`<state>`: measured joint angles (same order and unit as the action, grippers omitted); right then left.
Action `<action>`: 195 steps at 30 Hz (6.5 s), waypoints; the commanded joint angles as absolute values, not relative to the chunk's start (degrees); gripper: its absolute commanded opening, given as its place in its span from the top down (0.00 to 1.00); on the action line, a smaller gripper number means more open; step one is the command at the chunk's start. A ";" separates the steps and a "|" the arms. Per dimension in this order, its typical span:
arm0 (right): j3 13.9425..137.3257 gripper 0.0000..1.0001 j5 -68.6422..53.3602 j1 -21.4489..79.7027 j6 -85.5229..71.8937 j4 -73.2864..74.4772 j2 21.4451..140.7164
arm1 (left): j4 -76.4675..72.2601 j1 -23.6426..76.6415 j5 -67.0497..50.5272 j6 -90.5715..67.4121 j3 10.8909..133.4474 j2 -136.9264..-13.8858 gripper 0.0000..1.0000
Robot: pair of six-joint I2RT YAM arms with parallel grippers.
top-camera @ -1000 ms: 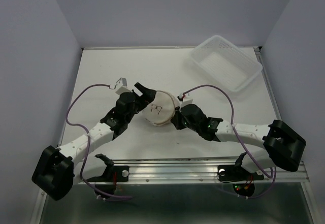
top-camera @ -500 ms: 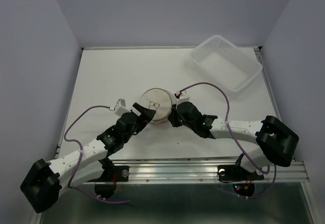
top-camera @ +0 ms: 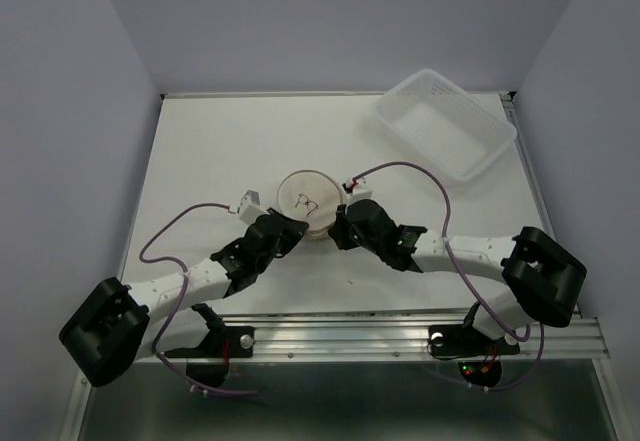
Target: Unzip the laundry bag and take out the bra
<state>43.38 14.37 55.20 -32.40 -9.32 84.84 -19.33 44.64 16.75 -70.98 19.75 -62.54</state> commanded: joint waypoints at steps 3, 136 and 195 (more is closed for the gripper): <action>43.16 0.99 20.29 55.55 -31.29 -8.18 81.31 | -18.82 44.83 22.06 -67.07 24.52 -60.47 1.00; 51.07 0.99 12.22 56.34 -26.45 -5.10 83.67 | -19.07 38.32 6.50 -57.39 32.78 -66.18 0.14; 45.44 0.99 11.95 56.87 -26.81 -8.17 78.66 | -10.81 40.69 7.65 -53.88 33.22 -63.19 0.05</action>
<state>42.11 12.53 56.21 -25.96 -3.53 78.17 -9.89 39.07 3.77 -50.11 35.00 -62.00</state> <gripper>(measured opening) 0.097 0.966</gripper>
